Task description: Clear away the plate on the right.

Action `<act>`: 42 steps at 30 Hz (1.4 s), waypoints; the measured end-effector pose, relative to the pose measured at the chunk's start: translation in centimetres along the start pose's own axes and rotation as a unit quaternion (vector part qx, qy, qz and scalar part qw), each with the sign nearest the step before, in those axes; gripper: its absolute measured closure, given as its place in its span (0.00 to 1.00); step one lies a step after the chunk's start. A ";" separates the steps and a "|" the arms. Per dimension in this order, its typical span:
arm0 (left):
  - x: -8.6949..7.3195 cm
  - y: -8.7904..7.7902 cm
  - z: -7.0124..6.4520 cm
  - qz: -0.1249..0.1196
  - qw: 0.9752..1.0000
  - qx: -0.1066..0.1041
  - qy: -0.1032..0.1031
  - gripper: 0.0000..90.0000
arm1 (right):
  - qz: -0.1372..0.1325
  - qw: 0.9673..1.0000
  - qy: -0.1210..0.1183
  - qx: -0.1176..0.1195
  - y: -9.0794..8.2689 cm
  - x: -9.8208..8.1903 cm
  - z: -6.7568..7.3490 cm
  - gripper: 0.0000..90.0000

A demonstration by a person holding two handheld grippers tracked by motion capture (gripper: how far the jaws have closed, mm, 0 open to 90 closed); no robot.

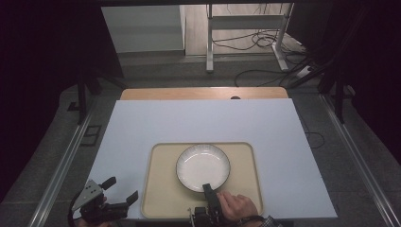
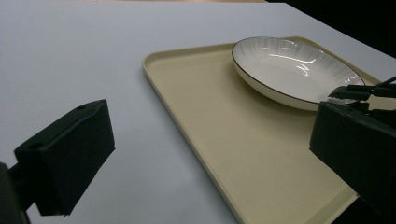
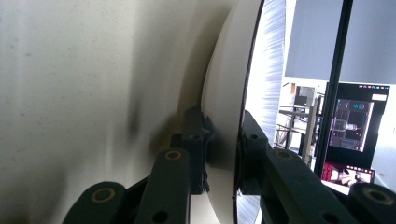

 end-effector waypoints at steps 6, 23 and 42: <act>0.0 0.0 0.0 0.000 1.000 -0.001 0.000 0.00 | 0.000 1.000 -0.003 0.009 0.2 0.1 0.6 0.87; 0.0 0.1 0.0 0.002 1.000 -0.003 0.002 0.00 | 0.010 1.000 0.012 -0.006 0.0 -0.1 0.7 0.83; 0.0 0.1 0.1 0.001 1.000 -0.002 -0.001 0.00 | -0.032 0.998 0.046 0.013 -1.6 0.1 -0.3 0.69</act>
Point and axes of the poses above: each handheld gripper's, and its own axes: y roughly forward along the jaws, x roughly out of its top, z roughly to its left, the point moved 1 cm from there along y, roughly forward along the jaws, and after that the axes turned 14 degrees about y, right-handed, at the moved point
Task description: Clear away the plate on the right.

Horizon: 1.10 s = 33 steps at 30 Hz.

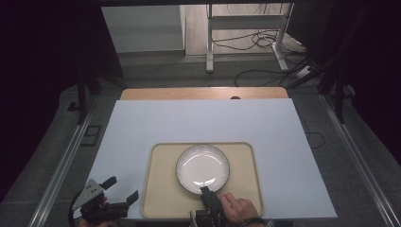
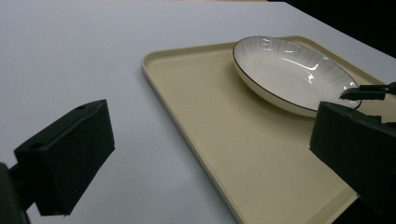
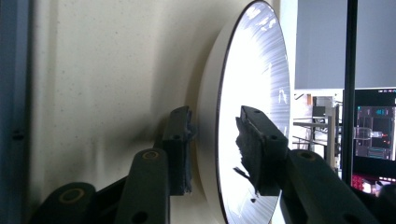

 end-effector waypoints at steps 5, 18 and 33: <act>0.0 0.0 0.0 0.000 1.000 0.000 0.000 0.00 | -0.006 1.000 0.022 0.006 -0.5 -0.1 -0.5 0.67; 0.0 0.0 0.0 0.000 1.000 0.000 -0.001 0.00 | -0.014 0.998 0.056 0.027 -0.9 -0.3 -1.4 0.61; 0.0 0.0 0.0 0.001 1.000 -0.001 0.000 0.00 | -0.024 0.992 0.108 0.055 -1.3 -0.8 -2.6 0.55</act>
Point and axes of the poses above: each handheld gripper's, and its own axes: y roughly forward along the jaws, x roughly out of its top, z roughly to its left, the point moved 1 cm from there along y, roughly forward along the jaws, and after that the axes turned 14 degrees about y, right-handed, at the moved point
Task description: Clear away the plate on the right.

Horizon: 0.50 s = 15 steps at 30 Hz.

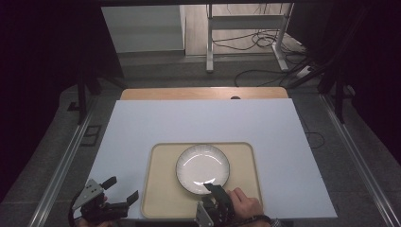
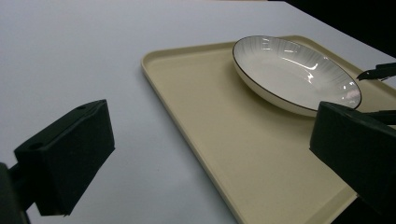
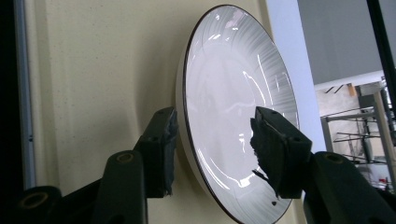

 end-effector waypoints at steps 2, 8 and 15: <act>0.0 0.0 0.0 0.000 1.000 0.000 -0.001 0.00 | 0.000 1.000 0.005 0.001 0.0 0.0 -0.1 0.54; 0.0 0.0 0.0 0.000 1.000 -0.001 -0.001 0.00 | -0.001 0.999 0.029 0.013 -0.2 -0.2 -0.7 0.52; 0.0 0.0 0.0 0.000 1.000 -0.001 -0.001 0.00 | -0.001 0.998 0.048 0.026 -0.3 -0.4 -1.2 0.50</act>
Point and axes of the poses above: each handheld gripper's, and its own axes: y roughly forward along the jaws, x roughly out of its top, z roughly to its left, the point moved 1 cm from there along y, roughly forward along the jaws, and after that the axes turned 14 degrees about y, right-handed, at the moved point
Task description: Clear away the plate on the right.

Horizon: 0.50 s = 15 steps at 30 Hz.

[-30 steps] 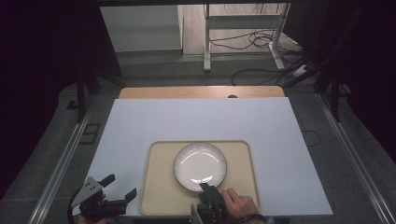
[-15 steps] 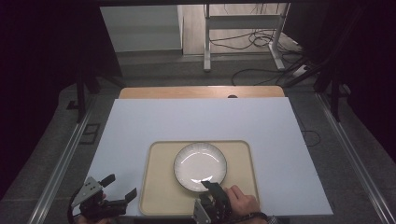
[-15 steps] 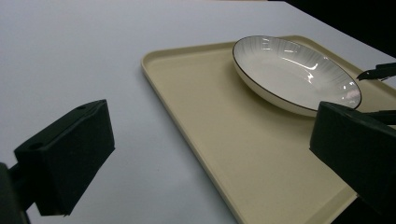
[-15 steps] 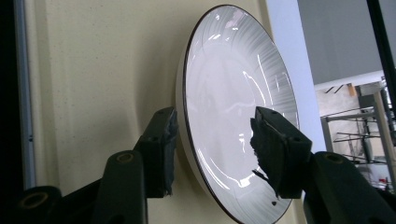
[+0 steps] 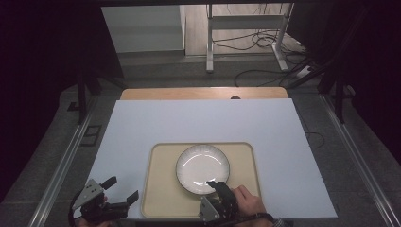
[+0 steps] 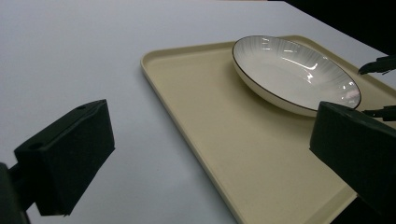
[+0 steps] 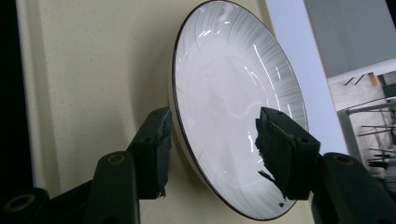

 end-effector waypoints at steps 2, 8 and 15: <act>0.0 0.0 0.0 0.000 1.000 0.000 0.000 0.00 | -0.003 1.000 0.005 0.001 0.0 0.0 -0.1 0.50; 0.0 0.0 0.0 0.001 1.000 -0.001 0.000 0.00 | -0.007 1.000 0.025 0.017 -0.3 -0.2 -0.8 0.48; 0.0 0.0 0.0 0.001 1.000 -0.002 -0.001 0.00 | -0.014 0.998 0.062 0.028 -0.5 -0.5 -1.3 0.46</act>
Point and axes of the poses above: each handheld gripper's, and its own axes: y roughly forward along the jaws, x roughly out of its top, z roughly to its left, the point moved 1 cm from there along y, roughly forward along the jaws, and after that the axes turned 14 degrees about y, right-handed, at the moved point
